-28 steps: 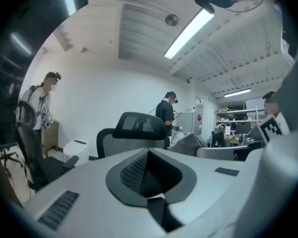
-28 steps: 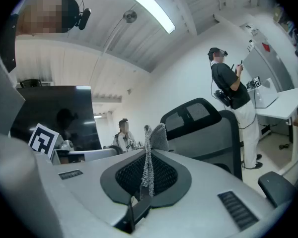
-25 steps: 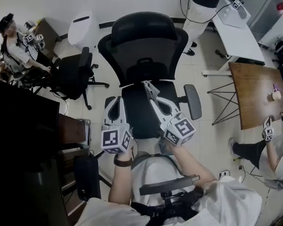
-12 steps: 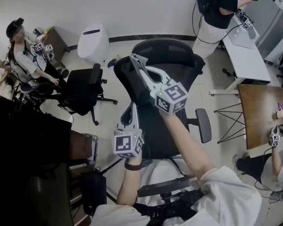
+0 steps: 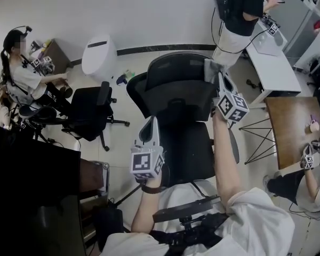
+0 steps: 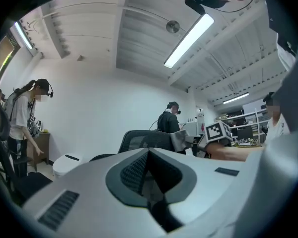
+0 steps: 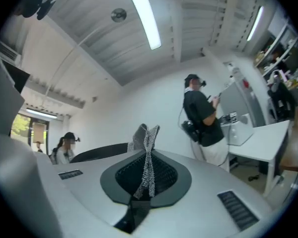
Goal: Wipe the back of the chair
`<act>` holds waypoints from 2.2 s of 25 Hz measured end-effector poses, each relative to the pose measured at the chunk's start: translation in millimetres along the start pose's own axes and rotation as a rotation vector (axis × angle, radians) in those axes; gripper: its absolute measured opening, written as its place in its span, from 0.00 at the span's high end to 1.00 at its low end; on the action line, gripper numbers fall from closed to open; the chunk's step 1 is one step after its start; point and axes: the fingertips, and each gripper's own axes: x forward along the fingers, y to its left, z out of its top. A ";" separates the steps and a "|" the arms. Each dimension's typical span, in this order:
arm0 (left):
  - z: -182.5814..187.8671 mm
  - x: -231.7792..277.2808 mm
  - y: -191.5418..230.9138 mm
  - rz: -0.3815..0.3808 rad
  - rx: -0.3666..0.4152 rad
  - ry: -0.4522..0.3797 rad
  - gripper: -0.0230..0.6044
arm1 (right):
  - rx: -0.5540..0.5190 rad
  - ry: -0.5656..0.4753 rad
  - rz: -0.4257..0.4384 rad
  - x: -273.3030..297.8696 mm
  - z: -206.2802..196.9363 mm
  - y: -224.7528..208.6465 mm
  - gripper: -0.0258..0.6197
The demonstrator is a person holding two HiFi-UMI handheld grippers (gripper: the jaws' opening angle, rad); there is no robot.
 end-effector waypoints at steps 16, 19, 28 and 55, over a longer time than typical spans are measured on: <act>-20.1 -10.8 9.9 0.057 -0.007 0.051 0.94 | -0.110 0.259 0.562 26.9 -165.5 255.6 0.93; -27.2 -13.5 11.8 0.070 -0.007 0.058 0.94 | -0.167 0.289 0.573 20.7 -179.7 235.9 0.93; -35.7 -17.9 5.8 0.073 -0.019 0.089 0.94 | -0.141 0.285 -0.001 12.8 -159.0 -35.2 0.93; -72.4 -31.8 38.3 0.108 -0.031 0.153 0.94 | -0.075 0.519 0.074 48.2 -309.5 24.3 0.93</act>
